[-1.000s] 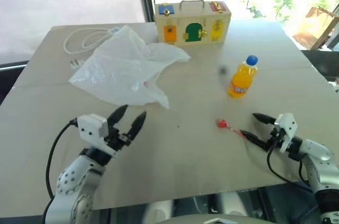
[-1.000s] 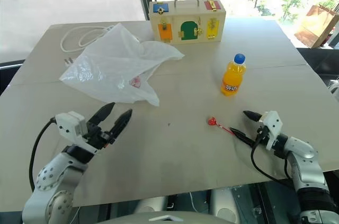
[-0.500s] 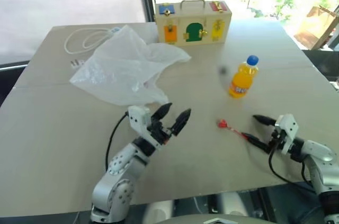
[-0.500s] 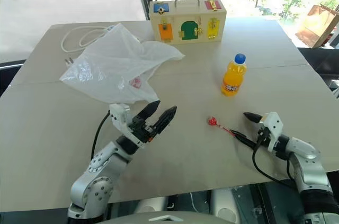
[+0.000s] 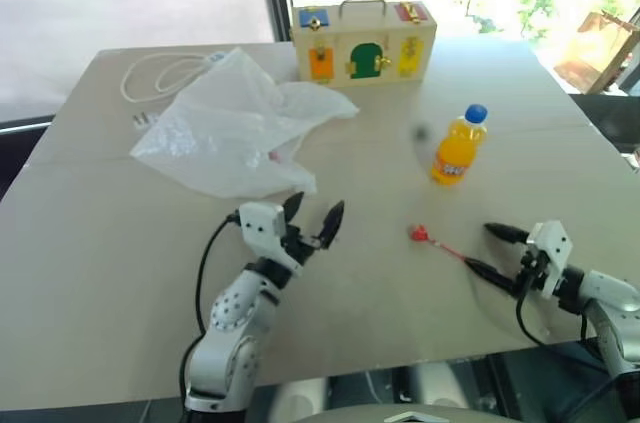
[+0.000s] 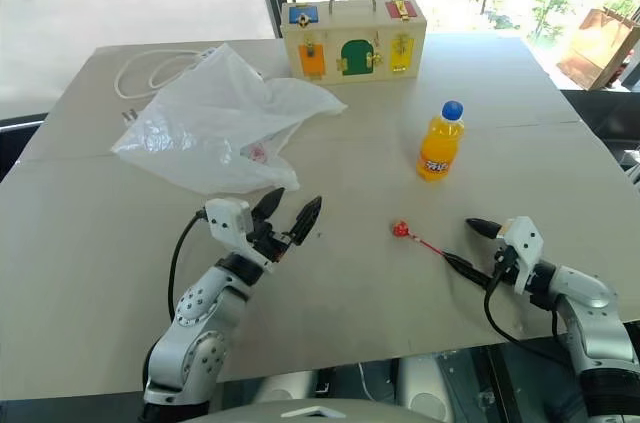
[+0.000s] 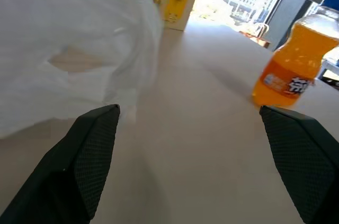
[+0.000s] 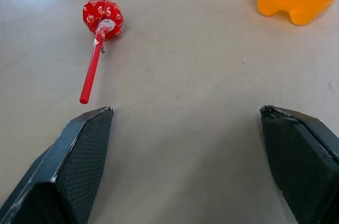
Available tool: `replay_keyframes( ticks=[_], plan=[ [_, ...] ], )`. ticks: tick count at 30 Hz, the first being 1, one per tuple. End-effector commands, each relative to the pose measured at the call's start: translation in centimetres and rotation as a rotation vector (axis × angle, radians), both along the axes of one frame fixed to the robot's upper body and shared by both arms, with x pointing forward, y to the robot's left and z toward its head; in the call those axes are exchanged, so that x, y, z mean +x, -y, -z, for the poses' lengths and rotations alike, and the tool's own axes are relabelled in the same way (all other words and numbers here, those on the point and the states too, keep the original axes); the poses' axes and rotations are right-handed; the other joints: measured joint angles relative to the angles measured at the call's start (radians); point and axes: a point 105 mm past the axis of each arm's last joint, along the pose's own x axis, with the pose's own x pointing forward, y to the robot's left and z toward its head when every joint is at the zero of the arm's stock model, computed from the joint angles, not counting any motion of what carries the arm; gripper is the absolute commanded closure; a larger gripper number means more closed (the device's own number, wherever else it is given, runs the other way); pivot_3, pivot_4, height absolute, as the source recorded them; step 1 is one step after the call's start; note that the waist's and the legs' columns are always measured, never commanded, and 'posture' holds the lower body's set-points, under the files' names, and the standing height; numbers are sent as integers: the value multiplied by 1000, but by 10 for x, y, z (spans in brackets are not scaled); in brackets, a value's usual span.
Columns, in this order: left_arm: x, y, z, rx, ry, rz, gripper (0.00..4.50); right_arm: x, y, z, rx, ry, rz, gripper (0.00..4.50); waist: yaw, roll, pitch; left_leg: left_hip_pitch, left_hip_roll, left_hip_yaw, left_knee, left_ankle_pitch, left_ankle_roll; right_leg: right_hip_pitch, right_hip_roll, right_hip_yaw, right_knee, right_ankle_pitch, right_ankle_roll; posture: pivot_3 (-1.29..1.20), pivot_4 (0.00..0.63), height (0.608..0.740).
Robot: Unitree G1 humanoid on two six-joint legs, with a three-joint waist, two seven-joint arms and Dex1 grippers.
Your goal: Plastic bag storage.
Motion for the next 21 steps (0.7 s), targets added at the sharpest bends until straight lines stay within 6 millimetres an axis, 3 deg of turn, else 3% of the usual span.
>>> replay_keyframes(
  ticks=[1,5,11,21],
  plan=[
    [-6,10,-13,13,80,19,52,0,2,-7,5,33,10,0,0,0,0,0,0,0,0,0,0,0,0,0,0,0,0,0,150,739],
    [-1,-4,-11,129,119,-126,52,0,4,-7,2,34,16,0,0,0,0,0,0,0,0,0,0,0,0,0,0,0,0,0,150,739],
    [8,-7,-12,197,152,-247,52,2,3,-6,-1,36,14,0,1,0,0,0,0,0,0,0,0,0,0,0,0,0,0,0,150,739],
    [15,-6,2,221,100,-292,52,-1,8,-10,-13,45,27,0,0,0,0,0,0,0,0,0,0,0,0,0,0,0,0,0,150,739]
  ],
)
